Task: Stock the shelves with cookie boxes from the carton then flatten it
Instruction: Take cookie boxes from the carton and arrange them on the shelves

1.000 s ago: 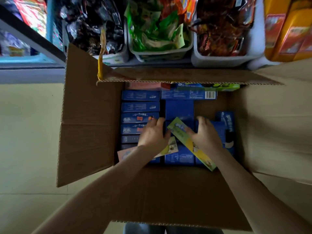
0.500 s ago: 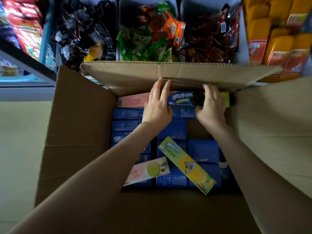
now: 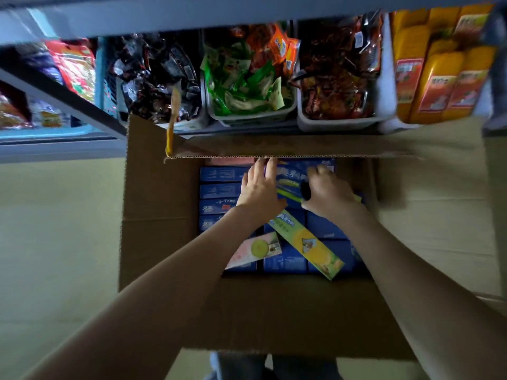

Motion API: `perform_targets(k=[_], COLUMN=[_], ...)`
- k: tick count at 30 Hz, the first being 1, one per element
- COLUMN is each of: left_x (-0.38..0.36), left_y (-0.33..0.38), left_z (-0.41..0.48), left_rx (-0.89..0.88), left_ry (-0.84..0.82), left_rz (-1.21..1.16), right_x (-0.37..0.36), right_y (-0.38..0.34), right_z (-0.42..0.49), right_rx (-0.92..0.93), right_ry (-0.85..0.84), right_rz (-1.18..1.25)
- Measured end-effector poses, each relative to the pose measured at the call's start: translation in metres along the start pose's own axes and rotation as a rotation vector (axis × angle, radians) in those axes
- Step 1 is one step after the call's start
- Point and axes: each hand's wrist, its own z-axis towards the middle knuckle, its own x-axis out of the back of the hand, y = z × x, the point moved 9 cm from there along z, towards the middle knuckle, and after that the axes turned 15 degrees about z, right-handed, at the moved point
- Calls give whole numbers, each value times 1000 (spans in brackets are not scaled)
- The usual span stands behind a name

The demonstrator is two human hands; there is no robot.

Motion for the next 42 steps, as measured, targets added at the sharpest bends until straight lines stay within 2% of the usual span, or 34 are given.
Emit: perform_targets(k=[6, 9, 13, 17, 22, 25, 29, 35, 42], left_x=[117, 212, 343, 472, 620, 693, 773, 862, 948], left_y=[28, 49, 58, 60, 54, 61, 74, 60, 11], left_z=[-128, -188, -263, -326, -394, -435, -479, -535, -571], left_rx=[25, -76, -117, -132, -27, 51, 60, 85, 65], left_ry=[183, 411, 548, 721, 932, 1095, 1341, 1521, 1742], left_rz=[319, 469, 436, 435, 459, 600, 724, 770, 724], right_x=[92, 163, 268, 362, 479, 540, 612, 667, 724], right_y=[-99, -151, -213, -267, -337, -385, -444, -532, -611], right_z=[-142, -209, -297, -363, -429, -470, -522, -586, -612], right_rx=[206, 291, 417, 501, 653, 777, 892, 1062, 1106], right_ry=[11, 36, 151, 181, 465, 660, 908, 1101, 1302], right_rz=[-15, -37, -41, -74, -183, -201, -241, -317, -338])
